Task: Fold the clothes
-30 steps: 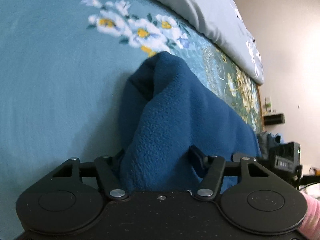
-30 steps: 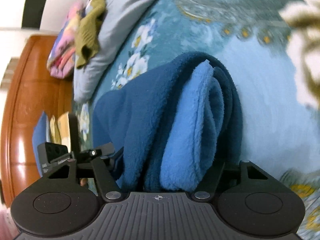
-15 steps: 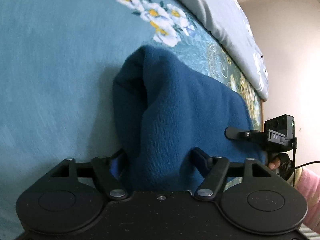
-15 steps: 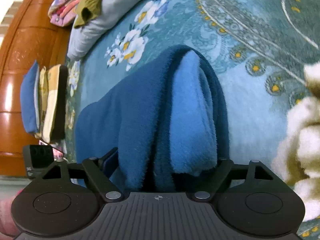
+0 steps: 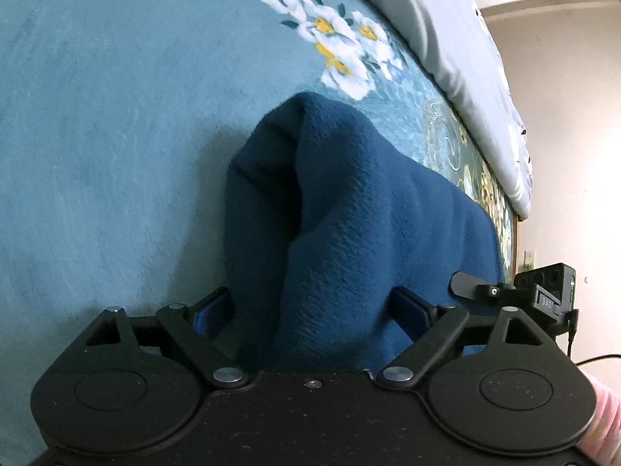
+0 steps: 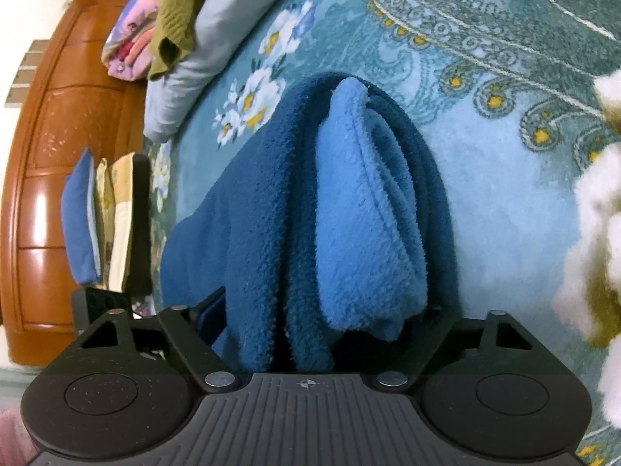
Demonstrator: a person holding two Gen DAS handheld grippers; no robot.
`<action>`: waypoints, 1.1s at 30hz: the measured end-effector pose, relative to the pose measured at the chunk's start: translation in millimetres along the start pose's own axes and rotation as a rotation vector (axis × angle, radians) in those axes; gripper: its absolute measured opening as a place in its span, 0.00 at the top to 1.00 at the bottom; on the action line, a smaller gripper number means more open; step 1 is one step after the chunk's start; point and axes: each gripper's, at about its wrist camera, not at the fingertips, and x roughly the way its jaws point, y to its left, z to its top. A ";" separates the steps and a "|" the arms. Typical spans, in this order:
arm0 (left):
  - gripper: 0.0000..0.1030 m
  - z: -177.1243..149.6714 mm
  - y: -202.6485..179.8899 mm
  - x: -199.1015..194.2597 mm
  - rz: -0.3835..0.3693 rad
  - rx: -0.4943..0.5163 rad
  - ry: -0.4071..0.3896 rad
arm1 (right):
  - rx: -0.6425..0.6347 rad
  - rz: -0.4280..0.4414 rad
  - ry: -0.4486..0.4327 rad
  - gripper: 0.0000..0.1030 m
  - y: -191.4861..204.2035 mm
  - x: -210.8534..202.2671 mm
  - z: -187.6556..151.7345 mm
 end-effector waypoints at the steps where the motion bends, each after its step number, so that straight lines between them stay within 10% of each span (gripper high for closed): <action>1: 0.25 -1.4 -3.9 0.3 0.007 0.010 -0.001 | 0.003 -0.005 -0.004 0.29 2.5 0.0 -0.8; 17: 0.44 -34.0 -71.7 -71.0 -0.023 0.050 -0.084 | -0.051 -0.080 -0.073 0.41 88.5 -61.7 -26.9; 33: 0.45 -81.6 -235.7 -109.3 -0.205 0.413 -0.045 | -0.053 -0.111 -0.407 0.41 134.2 -249.9 -139.5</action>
